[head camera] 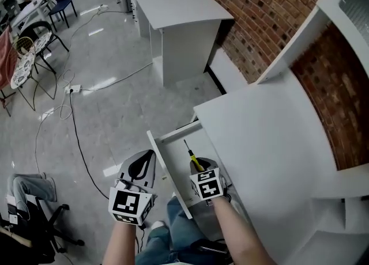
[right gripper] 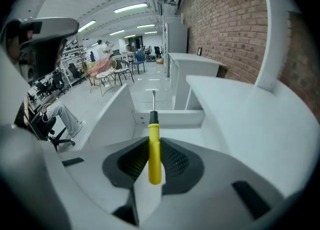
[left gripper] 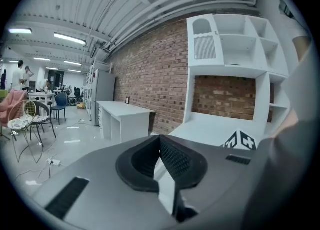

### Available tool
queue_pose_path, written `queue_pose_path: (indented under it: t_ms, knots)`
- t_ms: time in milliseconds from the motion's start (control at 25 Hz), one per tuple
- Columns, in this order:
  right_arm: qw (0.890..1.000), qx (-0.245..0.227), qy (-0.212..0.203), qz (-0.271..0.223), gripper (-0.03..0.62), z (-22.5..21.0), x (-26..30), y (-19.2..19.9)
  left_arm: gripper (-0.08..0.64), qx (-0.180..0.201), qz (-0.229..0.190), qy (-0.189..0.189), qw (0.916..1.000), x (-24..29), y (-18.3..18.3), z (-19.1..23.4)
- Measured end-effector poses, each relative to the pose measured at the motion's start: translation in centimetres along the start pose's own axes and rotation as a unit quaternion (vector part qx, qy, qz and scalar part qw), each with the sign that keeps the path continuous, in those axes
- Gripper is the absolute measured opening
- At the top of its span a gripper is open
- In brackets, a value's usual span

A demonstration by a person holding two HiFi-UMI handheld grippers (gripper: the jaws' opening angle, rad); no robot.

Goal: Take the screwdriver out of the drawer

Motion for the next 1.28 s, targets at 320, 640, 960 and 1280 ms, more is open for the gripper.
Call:
queue_pose_path:
  t_ms: [320,640,960,1280]
  knots:
    - [0.990,-0.002,0.045,-0.133,0.075,-2.1,-12.8,-5.0,0.014,0.042,-0.050,0.012,0.9978,-3.0,-5.2,-2.0]
    - [0.956,0.007,0.102,-0.275,0.075,-2.4,-25.0,-9.0,0.014,0.089,-0.108,0.031,0.9896,-4.8,-10.1,-4.9]
    - [0.900,0.029,0.143,-0.410,0.077,-1.9,-33.9,-10.6,0.013,0.137,-0.167,0.049,0.9752,-6.6,-14.6,-7.6]
    - [0.876,0.035,0.181,-0.446,0.075,-1.7,-37.3,-10.9,0.013,0.162,-0.200,0.058,0.9646,-9.0,-16.8,-9.5]
Point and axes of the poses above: the fingertips, and each gripper's own axes: x forward along the fingers, z to its left, y out of its underside, the point moved 7 cm from there along -x, backward along the fingers, and after that the axes turned 12 degrees about y, right-handed, at the moved point
